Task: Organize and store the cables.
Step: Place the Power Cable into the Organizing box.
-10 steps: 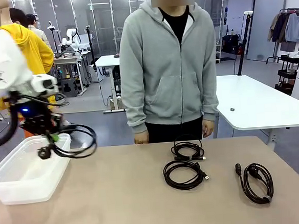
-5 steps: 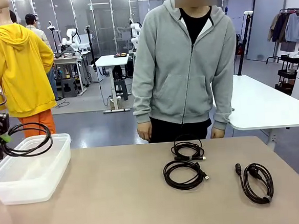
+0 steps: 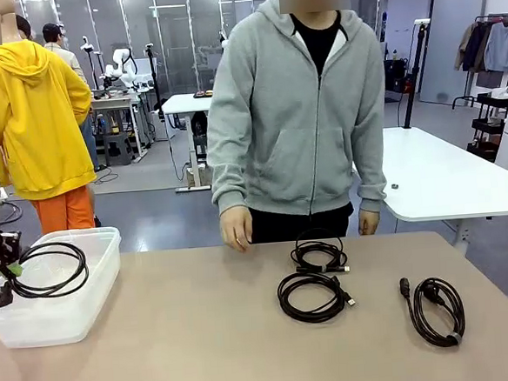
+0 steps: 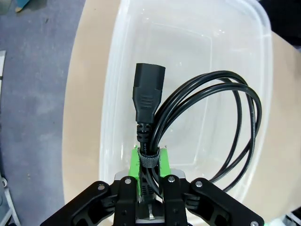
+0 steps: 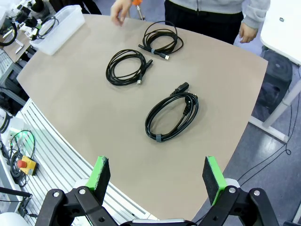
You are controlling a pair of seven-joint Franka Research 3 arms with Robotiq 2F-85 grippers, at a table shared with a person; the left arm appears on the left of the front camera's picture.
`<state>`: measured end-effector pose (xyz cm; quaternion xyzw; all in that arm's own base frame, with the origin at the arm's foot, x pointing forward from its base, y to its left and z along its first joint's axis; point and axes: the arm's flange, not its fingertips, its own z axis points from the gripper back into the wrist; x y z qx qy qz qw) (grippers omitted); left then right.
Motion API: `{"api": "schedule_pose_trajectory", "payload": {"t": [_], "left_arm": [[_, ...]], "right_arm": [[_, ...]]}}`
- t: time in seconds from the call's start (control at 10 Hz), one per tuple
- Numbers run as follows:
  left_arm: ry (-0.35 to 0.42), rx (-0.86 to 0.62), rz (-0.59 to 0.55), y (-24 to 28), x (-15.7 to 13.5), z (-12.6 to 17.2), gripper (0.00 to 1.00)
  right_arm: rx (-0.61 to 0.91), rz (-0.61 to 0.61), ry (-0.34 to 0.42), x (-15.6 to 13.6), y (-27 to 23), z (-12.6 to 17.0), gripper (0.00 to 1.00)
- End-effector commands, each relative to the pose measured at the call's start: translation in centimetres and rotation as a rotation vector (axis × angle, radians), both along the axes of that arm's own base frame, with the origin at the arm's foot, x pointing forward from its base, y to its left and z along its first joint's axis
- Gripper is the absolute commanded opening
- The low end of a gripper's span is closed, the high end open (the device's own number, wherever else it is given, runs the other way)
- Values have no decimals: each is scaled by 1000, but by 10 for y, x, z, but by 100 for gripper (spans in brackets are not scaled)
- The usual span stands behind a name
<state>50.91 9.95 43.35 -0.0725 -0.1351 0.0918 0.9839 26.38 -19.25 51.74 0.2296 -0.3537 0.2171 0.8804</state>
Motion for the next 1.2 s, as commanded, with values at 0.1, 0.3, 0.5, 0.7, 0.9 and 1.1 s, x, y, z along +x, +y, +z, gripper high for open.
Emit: {"api": "schedule_pose_trajectory", "payload": {"t": [0.1, 0.3, 0.5, 0.7, 0.9, 1.1], "left_arm": [[0, 0, 0, 0, 0, 0, 18], [0, 0, 0, 0, 0, 0, 18], [0, 0, 0, 0, 0, 0, 18], [18, -6, -33, -1, 10, -14, 18], [29, -10, -41, -5, 21, -29, 18], [57, -46, -60, -13, 24, -49, 18]], "right_arm": [[0, 15, -14, 0, -1, 0, 100], [0, 15, -14, 0, -1, 0, 100], [0, 15, -14, 0, -1, 0, 100], [0, 15, -14, 0, -1, 0, 100], [0, 15, -14, 0, -1, 0, 100], [0, 15, -14, 0, -1, 0, 100]]}}
